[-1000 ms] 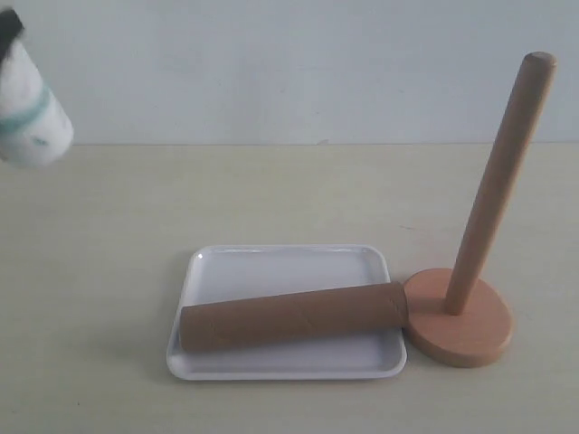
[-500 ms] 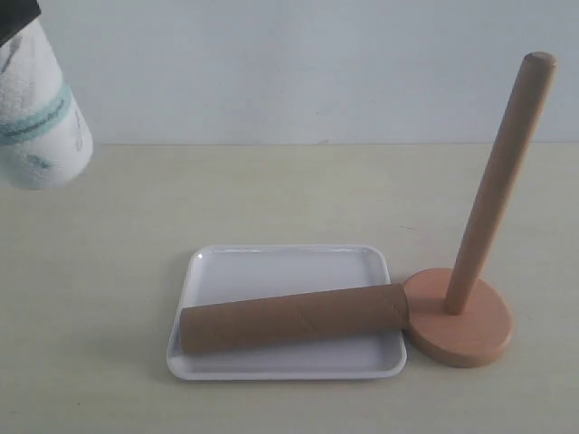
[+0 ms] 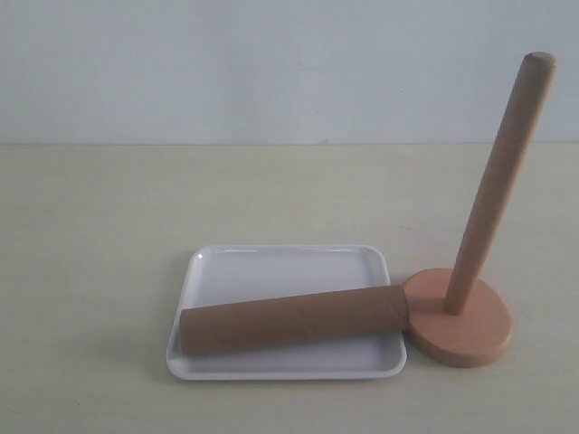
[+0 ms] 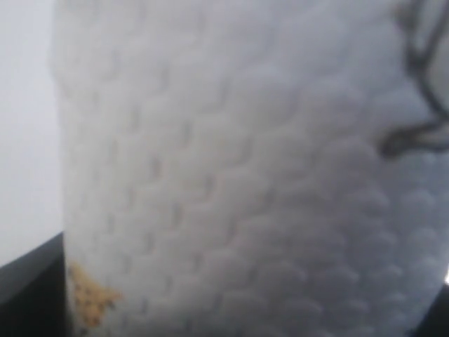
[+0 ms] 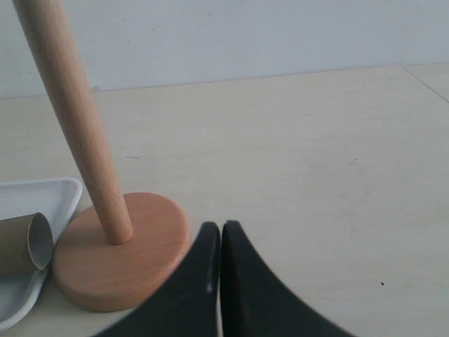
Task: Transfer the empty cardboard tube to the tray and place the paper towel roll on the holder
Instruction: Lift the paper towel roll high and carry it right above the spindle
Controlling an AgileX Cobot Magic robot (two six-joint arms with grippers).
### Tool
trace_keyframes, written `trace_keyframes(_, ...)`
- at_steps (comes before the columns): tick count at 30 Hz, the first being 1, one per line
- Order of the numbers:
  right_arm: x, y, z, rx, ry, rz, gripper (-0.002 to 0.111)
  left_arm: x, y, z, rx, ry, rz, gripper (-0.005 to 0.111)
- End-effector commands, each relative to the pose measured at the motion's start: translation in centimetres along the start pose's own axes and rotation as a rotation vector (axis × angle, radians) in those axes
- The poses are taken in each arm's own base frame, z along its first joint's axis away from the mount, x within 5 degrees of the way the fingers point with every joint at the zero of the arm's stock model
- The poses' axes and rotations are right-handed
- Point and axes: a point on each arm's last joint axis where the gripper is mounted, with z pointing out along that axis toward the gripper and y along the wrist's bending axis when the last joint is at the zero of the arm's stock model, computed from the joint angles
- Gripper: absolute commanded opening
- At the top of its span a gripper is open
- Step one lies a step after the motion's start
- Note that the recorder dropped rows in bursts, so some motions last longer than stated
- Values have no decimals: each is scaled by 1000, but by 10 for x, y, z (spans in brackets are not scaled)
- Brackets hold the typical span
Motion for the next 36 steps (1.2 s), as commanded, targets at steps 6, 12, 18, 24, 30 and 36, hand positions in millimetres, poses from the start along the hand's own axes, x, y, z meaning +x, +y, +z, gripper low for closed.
trace_keyframes(6,-1,0,0,6,-16,3,0,8,-2,67,51,-44,-264,4)
trace_keyframes(12,-1,0,0,6,-16,3,0,30,-28,97,218,18,-313,4)
trace_keyframes(18,-1,0,0,6,-16,3,0,31,-30,111,207,13,-329,4)
trace_keyframes(24,-1,0,0,6,-16,3,0,44,-23,125,129,48,-288,4)
trace_keyframes(30,-1,0,0,6,-16,3,0,73,-21,138,120,99,-290,4)
trace_keyframes(36,-1,0,0,6,-16,3,0,87,-15,143,85,112,-179,4)
